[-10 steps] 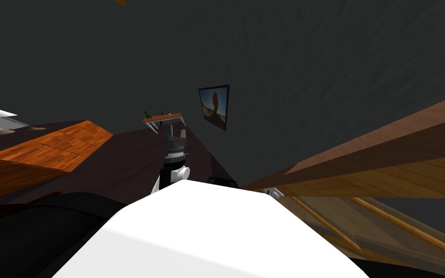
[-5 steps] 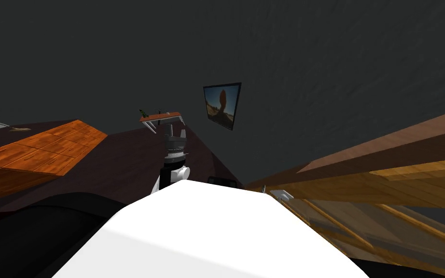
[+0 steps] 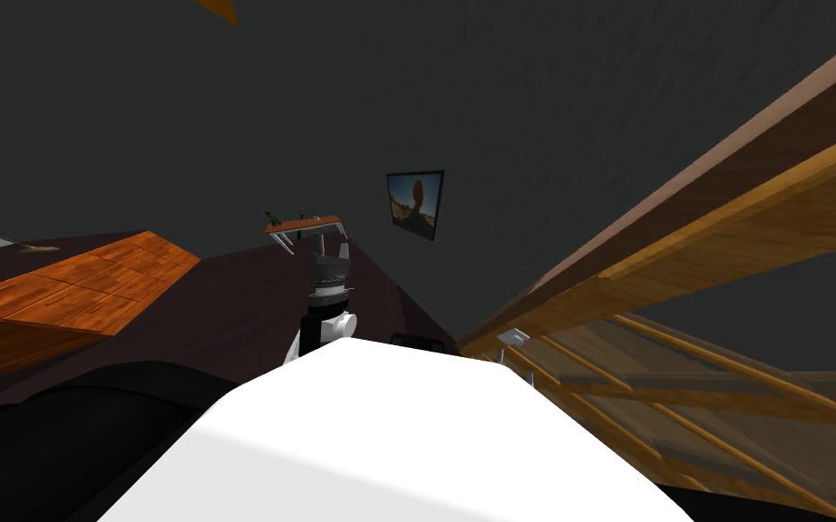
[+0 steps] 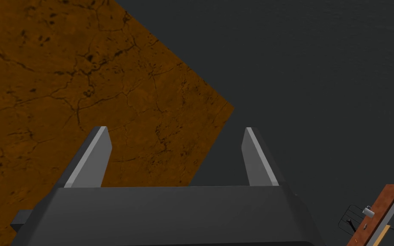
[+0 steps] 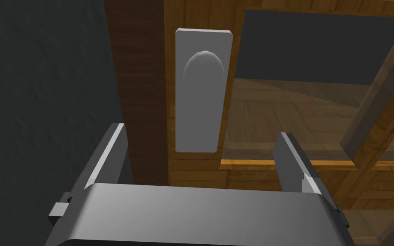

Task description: Pull the door open

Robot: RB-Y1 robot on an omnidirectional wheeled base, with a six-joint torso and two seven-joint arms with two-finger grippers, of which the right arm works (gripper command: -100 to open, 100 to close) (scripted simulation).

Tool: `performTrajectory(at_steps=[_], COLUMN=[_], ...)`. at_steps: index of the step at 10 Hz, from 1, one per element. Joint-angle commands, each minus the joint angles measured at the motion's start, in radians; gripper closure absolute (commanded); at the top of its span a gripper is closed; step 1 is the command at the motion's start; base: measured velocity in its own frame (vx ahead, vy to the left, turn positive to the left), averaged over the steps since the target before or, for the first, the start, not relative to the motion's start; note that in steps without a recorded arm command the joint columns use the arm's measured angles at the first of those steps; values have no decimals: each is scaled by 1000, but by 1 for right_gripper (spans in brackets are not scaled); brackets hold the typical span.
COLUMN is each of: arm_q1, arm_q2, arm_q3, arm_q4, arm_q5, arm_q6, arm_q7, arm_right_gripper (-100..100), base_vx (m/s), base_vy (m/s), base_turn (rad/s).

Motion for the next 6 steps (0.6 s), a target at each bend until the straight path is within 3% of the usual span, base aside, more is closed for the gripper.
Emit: performTrajectory(at_steps=[1,2,4,6], arm_q1=[-35,-49,-103,-125], arm_q2=[-26,-36,-75,-91], arm_q3=[-12,-16,-33,-40], arm_q4=[33,48,106,130], arm_q5=[-2,-3,-5,-6], arm_q6=[25,33,65,78], arm_q7=[-36,-50,-106,-129], arm_right_gripper=[-100,-100,-100,-100], base_vx=[88,117,129,95], base_vy=[-43,-23,-5,-5], base_turn=[-93,-54,-84,-39])
